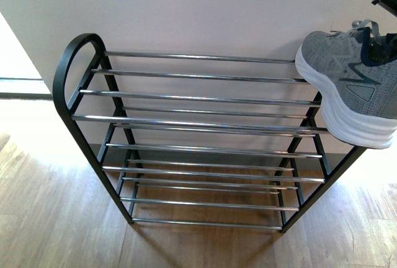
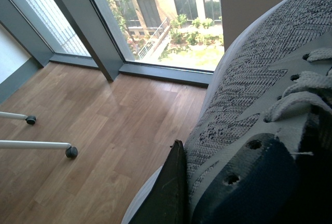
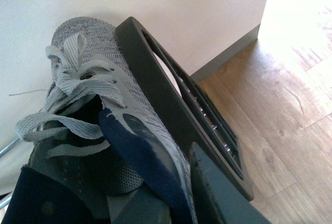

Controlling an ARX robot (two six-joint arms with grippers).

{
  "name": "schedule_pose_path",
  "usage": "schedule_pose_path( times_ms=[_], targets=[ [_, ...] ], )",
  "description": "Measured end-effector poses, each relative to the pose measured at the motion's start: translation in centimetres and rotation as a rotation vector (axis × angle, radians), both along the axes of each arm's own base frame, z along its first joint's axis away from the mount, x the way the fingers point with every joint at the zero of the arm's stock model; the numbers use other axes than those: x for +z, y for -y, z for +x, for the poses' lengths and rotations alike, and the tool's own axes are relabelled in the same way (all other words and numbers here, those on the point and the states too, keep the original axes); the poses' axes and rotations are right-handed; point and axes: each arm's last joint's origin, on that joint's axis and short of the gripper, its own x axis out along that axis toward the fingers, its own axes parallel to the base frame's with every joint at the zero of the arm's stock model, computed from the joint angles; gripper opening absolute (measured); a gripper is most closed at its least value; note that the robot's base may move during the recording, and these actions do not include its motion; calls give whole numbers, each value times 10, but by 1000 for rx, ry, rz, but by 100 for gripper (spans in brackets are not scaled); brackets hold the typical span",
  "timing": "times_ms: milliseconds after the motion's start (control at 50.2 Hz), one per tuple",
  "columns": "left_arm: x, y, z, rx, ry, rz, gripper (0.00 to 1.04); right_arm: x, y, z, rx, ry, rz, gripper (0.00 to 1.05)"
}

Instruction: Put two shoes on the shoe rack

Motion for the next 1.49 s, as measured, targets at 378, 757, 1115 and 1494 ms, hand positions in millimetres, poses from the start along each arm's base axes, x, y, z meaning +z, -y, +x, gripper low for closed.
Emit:
schedule_pose_path(
  times_ms=[378, 757, 1115, 1494],
  targets=[
    [0, 0, 0, 0, 0, 0, 2, 25, -11, 13, 239, 57, 130, 81],
    [0, 0, 0, 1, 0, 0, 2, 89, 36, -15, 452, 243, -422, 96],
    [0, 0, 0, 1, 0, 1, 2, 91, 40, -138, 501, 371, -790, 90],
    [0, 0, 0, 1, 0, 1, 2, 55, 3, -171, 566, 613, -638, 38]
  ],
)
